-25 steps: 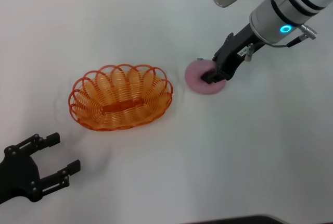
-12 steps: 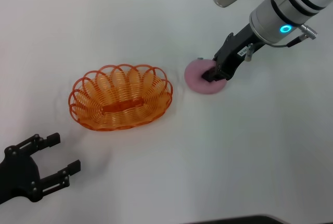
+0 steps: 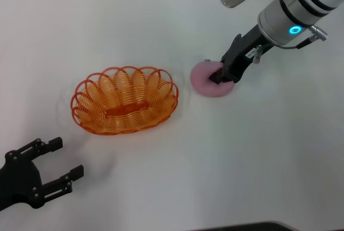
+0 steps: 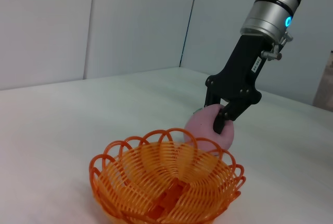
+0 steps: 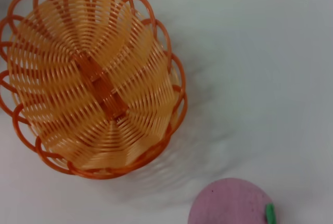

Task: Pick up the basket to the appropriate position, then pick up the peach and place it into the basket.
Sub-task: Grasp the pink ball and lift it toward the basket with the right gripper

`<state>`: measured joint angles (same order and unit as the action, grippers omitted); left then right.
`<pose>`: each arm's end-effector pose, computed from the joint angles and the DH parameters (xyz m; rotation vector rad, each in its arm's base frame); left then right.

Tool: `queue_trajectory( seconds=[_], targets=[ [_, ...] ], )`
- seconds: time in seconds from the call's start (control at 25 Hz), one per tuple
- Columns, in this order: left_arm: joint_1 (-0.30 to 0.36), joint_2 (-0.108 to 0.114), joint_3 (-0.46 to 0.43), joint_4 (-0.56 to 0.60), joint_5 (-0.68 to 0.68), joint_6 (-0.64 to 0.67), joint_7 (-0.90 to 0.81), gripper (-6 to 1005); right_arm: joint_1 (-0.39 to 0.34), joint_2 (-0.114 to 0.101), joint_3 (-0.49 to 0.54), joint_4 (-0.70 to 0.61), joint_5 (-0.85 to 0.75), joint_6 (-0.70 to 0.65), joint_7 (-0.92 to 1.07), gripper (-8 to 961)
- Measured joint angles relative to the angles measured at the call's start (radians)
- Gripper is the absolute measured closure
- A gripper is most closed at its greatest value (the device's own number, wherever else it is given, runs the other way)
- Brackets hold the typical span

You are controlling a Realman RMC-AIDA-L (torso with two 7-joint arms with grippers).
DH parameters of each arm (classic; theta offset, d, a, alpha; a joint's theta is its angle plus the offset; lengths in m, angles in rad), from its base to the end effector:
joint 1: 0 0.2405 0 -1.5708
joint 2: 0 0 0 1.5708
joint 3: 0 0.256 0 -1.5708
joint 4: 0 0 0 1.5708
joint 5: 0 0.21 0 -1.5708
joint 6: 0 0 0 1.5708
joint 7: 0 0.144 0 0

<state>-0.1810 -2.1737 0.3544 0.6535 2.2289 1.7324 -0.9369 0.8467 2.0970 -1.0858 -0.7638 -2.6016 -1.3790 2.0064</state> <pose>-0.3502 0.1870 -0.0164 -2.5800 -0.6382 -0.6757 0.2072 0.3879 -0.0410 -2.8659 0.6588 -0.4555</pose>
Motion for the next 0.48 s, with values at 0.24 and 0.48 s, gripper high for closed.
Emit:
queue_trajectory(
  seconds=[0.24, 0.48],
  targets=[
    [0.000, 0.000, 0.000, 0.000, 0.000, -0.001, 0.000, 208, -0.002, 0.000, 0.000, -0.009, 0.012, -0.002, 0.000, 837],
    [0.000, 0.000, 0.000, 0.000, 0.000, -0.004, 0.000, 208, -0.028, -0.004, 0.011, -0.099, 0.065, -0.068, -0.001, 836]
  ],
)
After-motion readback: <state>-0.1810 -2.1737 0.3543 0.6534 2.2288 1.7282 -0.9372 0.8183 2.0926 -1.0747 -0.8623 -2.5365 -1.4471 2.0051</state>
